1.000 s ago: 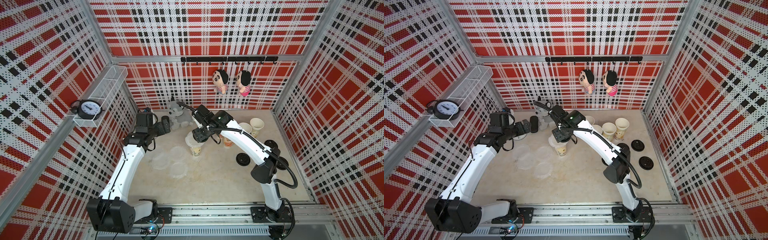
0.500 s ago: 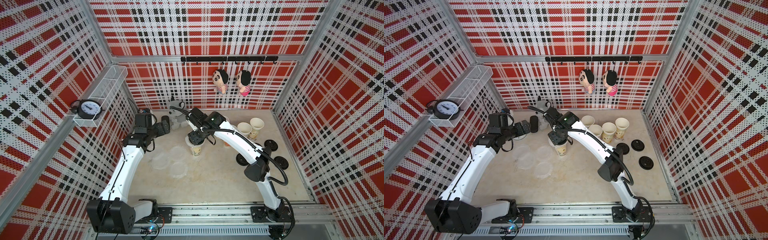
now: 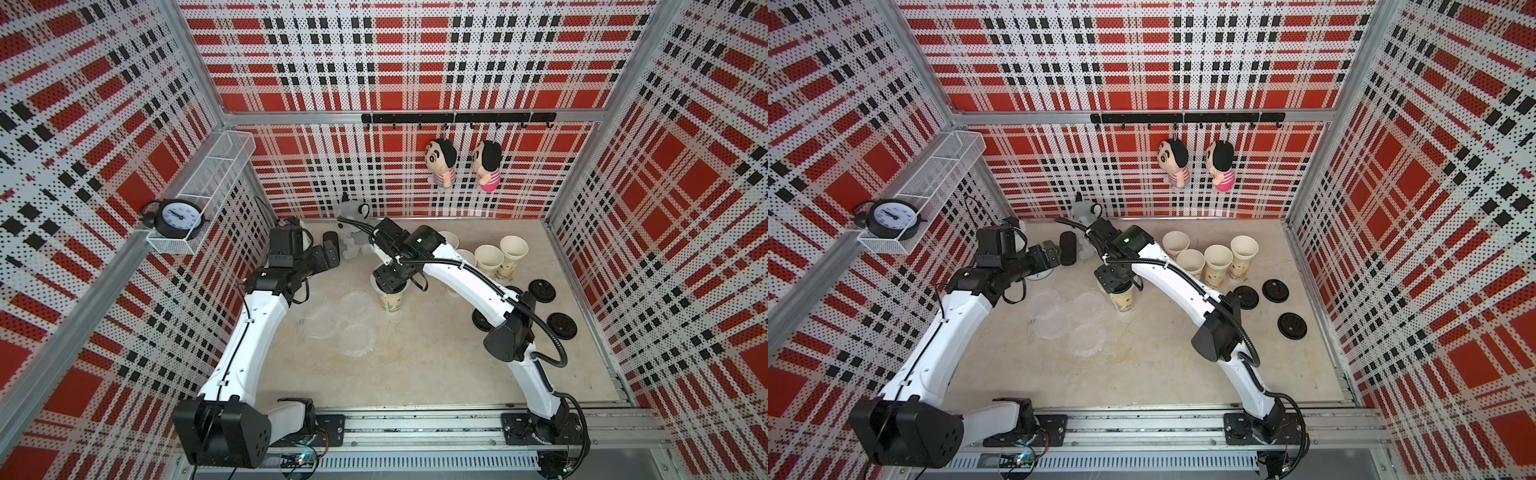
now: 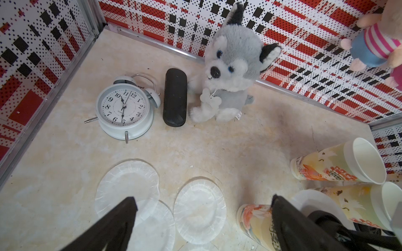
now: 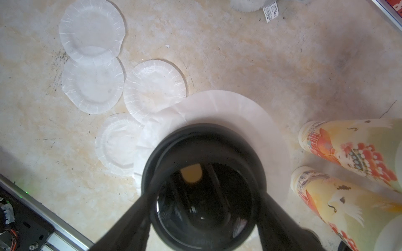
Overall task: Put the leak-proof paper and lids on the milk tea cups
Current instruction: Place the cup lid on the cup.
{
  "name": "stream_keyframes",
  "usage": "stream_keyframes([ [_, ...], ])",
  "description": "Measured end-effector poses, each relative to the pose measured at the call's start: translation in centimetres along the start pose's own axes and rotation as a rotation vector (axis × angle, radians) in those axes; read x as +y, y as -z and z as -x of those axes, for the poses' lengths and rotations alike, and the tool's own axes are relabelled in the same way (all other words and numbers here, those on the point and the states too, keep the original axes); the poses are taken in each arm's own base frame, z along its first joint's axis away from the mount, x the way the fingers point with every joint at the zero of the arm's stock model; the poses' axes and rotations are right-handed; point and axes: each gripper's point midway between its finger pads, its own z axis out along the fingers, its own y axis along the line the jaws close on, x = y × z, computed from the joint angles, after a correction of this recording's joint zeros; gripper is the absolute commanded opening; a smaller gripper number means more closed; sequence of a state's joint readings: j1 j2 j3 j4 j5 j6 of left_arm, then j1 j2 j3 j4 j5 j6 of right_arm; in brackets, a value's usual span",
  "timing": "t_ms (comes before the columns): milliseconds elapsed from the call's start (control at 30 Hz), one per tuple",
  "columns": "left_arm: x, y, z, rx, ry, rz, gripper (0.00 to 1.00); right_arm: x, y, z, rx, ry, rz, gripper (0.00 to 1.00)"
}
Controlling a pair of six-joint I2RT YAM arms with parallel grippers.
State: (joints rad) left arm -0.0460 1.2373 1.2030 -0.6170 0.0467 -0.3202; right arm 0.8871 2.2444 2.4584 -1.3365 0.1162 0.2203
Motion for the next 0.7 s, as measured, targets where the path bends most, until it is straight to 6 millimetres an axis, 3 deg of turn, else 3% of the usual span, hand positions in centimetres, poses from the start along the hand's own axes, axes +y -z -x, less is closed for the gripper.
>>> stream_keyframes([
  [700,-0.05,-0.02,-0.09,0.003,0.0,-0.005,1.0,0.08,-0.41,0.25,-0.002,0.0,0.0,0.8],
])
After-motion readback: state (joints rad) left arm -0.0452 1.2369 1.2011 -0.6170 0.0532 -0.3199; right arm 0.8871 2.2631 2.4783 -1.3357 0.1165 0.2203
